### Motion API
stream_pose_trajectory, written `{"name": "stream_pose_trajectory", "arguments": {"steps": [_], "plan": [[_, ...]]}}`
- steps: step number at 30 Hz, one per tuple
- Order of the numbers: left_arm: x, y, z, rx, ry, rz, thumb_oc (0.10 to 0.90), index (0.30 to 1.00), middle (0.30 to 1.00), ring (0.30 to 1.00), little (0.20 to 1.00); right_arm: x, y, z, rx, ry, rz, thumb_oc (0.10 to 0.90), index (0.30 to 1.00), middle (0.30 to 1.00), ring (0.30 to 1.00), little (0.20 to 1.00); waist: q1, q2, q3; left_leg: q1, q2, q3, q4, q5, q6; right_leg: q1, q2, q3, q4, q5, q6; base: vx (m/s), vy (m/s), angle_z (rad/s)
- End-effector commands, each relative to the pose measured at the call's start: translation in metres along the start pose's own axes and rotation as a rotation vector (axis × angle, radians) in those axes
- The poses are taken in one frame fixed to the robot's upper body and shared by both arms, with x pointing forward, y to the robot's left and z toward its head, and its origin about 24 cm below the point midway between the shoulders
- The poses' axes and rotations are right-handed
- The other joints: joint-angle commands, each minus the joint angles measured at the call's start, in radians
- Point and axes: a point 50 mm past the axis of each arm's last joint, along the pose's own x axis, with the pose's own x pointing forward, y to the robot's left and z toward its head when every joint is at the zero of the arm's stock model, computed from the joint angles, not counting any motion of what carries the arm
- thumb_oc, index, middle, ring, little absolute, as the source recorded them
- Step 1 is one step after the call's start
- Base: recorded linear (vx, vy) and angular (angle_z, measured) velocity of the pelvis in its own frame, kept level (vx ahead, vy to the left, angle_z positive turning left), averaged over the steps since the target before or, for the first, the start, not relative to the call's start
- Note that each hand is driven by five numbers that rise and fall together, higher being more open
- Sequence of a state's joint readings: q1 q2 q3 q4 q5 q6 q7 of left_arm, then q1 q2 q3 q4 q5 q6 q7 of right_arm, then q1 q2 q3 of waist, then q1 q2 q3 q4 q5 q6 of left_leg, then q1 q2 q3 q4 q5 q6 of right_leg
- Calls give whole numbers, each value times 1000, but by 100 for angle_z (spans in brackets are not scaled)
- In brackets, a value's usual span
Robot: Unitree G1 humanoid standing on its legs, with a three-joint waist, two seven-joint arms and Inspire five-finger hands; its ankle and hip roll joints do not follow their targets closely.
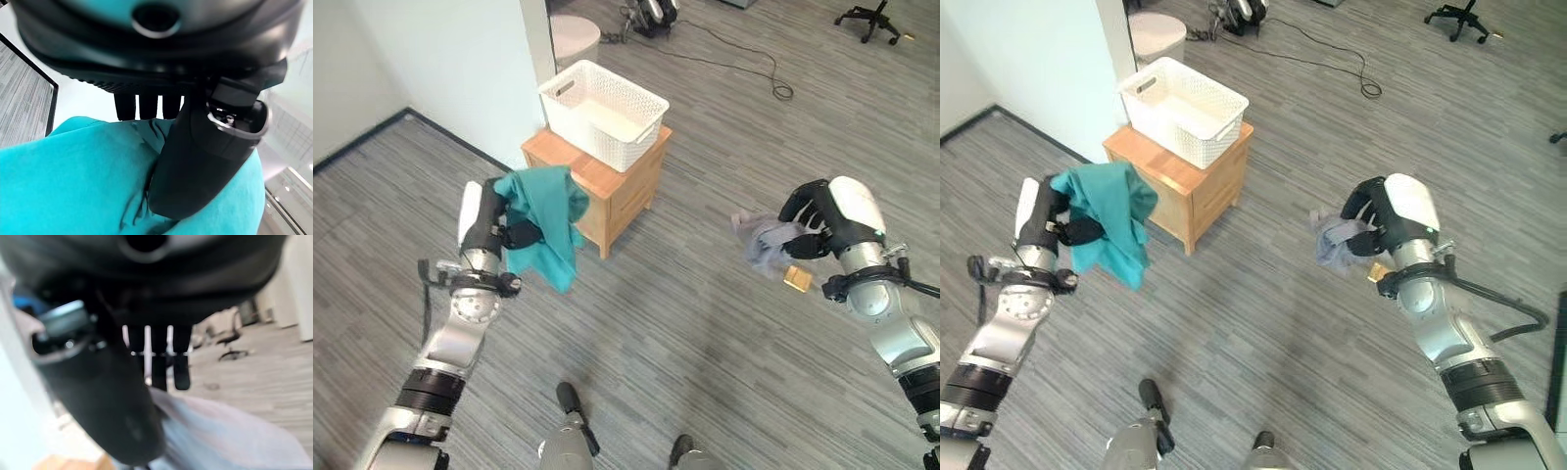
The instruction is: Pick up bed clothes into laundry basket.
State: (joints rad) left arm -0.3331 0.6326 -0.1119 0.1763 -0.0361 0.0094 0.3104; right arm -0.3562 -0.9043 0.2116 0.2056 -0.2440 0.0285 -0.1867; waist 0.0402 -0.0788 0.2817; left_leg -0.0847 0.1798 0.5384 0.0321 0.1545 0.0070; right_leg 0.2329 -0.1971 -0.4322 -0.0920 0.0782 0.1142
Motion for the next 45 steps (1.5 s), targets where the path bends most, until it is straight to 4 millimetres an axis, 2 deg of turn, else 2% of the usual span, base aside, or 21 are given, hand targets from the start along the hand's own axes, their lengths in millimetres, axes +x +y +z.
{"name": "stream_pose_trajectory", "arguments": {"steps": [1, 2, 4, 5, 7, 9, 13, 17, 20, 21, 23, 27, 32, 34, 36, 39, 40, 42, 43, 44, 45], "plan": [[12, 24, 61, -22, -303, 118, 400, 300, 300, 300, 300, 20, -73, 32, -45, -153, -265, 400, 300, 300, 300, 300, 51, 8, -99, -28, 95, -56, -67, 42, -125, 89, 20, 39, 147, -240, 78, 327, 158, -39], [14, 24, 60, -12, -294, 118, 400, 300, 300, 300, 300, 21, -66, 35, -35, -155, -251, 400, 300, 300, 300, 300, 45, -20, -94, 9, 70, -31, -50, 2, -91, 33, -23, 50, 310, -206, 116, 396, 192, -28], [16, 26, 61, -8, -296, 125, 400, 300, 300, 300, 300, 22, -67, 37, -37, -161, -258, 400, 300, 300, 300, 300, 38, -29, -87, 21, 58, -26, -42, -14, -79, -10, -44, 64, 392, -171, 135, 245, 152, -8], [20, 28, 62, 0, -294, 136, 400, 300, 300, 300, 300, 24, -73, 43, -35, -184, -286, 400, 300, 300, 300, 300, 17, -30, -77, 68, 49, -13, -50, -47, -60, -98, -76, 72, 526, -107, 144, 135, 128, -5], [21, 30, 64, 4, -301, 144, 400, 300, 300, 300, 300, 26, -75, 47, -27, -198, -301, 400, 300, 300, 300, 300, 13, -33, -76, 95, 37, 6, -63, -63, -54, -134, -107, 48, 550, -86, 145, 209, 122, -2], [21, 33, 67, 18, -316, 142, 400, 300, 300, 300, 300, 28, -79, 50, -16, -202, -313, 400, 300, 300, 300, 300, -3, -34, -71, 146, 21, -2, -93, -89, -61, -160, -139, -12, 457, -90, 123, 265, 56, -6], [20, 29, 68, 20, -326, 120, 400, 300, 300, 300, 300, 25, -79, 45, -22, -183, -312, 400, 300, 300, 300, 300, -22, -37, -78, 166, 29, -33, -98, -106, -85, -164, -126, -22, 254, -88, 110, 221, -115, 22], [21, 28, 65, 17, -316, 118, 400, 300, 300, 300, 300, 16, -71, 43, 97, -198, -296, 400, 300, 300, 300, 300, -31, -65, -100, 216, 36, -74, -102, -132, -118, -192, -171, 52, 109, 31, 145, 248, -187, 66], [19, 28, 61, 12, -305, 117, 400, 300, 300, 300, 300, 13, -68, 44, 127, -200, -295, 400, 300, 300, 300, 300, -24, -67, -108, 224, 35, -76, -99, -135, -122, -167, -170, 40, 85, 37, 148, 66, -40, 9], [-136, -28, -141, -183, 638, 33, 400, 300, 300, 300, 300, -176, 166, -76, 751, 806, 125, 400, 300, 300, 300, 300, -115, 31, -41, 263, -23, -216, -37, -267, -55, -256, -73, 252, 336, -94, 100, -60, 2, 1], [-133, -26, -135, -208, 601, 35, 400, 300, 300, 300, 300, -154, 154, -70, 701, 707, 114, 400, 300, 300, 300, 300, -82, 23, -73, 238, -44, -222, -39, -265, -54, -183, -58, 239, 230, -135, 86, -149, 2, 12], [-106, -10, -108, -328, 428, 129, 400, 300, 300, 300, 300, -78, 96, -36, 507, 316, 43, 400, 300, 300, 300, 300, -57, 29, -117, 247, -34, -209, -59, -248, -73, -154, -77, 205, 128, -73, 97, -88, -22, 3], [-58, -14, -65, -352, 206, 73, 400, 300, 300, 300, 300, -15, 32, 14, 384, -13, -110, 400, 300, 300, 300, 300, -39, 13, -148, 242, -43, -232, -69, -228, -72, -131, -97, 164, 120, -38, 111, -66, 30, 10], [-44, -15, -47, -371, 131, 57, 400, 300, 300, 300, 300, -1, 10, 31, 326, -109, -168, 400, 300, 300, 300, 300, -31, 15, -135, 254, -56, -235, -78, -232, -54, -160, -113, 169, 249, -33, 119, -58, 99, 11], [-32, -15, -23, -391, 30, 48, 400, 300, 300, 300, 300, 10, -16, 47, 264, -195, -239, 400, 300, 300, 300, 300, -35, 17, -106, 275, -69, -249, -96, -226, -39, -226, -122, 203, 399, 36, 142, -13, 89, 30], [-17, -18, 4, -426, -72, 63, 400, 300, 300, 300, 300, 19, -40, 66, 244, -279, -323, 400, 300, 300, 300, 300, -60, 36, -86, 303, -58, -286, -114, -235, -32, -320, -63, 266, 488, 2, 138, 104, 47, 36], [-12, -15, 16, -447, -126, 75, 400, 300, 300, 300, 300, 20, -56, 74, 228, -324, -364, 400, 300, 300, 300, 300, -64, 31, -81, 308, -60, -298, -116, -245, -46, -338, -66, 258, 400, -52, 119, 189, -44, 43], [-10, -13, 24, -467, -161, 79, 400, 300, 300, 300, 300, 18, -64, 76, 223, -344, -390, 400, 300, 300, 300, 300, -70, 22, -77, 314, -60, -308, -119, -247, -61, -357, -81, 249, 278, -58, 110, 184, -118, 36], [-11, -13, 25, -467, -161, 77, 400, 300, 300, 300, 300, 18, -64, 76, 223, -342, -391, 400, 300, 300, 300, 300, -76, 27, -78, 314, -53, -315, -117, -251, -63, -335, -75, 235, 246, -48, 110, 459, -272, 43], [-7, -13, 35, -454, -211, 61, 400, 300, 300, 300, 300, 12, -80, 75, 177, -359, -460, 400, 300, 300, 300, 300, -109, 18, -75, 343, -35, -350, -119, -276, -97, -383, -68, 271, 63, 4, 131, 373, -186, 79], [-7, -14, 36, -454, -212, 60, 400, 300, 300, 300, 300, 12, -81, 74, 176, -358, -462, 400, 300, 300, 300, 300, -108, 21, -74, 344, -32, -350, -119, -279, -98, -377, -65, 268, 55, 7, 132, 436, -249, 91]]}}
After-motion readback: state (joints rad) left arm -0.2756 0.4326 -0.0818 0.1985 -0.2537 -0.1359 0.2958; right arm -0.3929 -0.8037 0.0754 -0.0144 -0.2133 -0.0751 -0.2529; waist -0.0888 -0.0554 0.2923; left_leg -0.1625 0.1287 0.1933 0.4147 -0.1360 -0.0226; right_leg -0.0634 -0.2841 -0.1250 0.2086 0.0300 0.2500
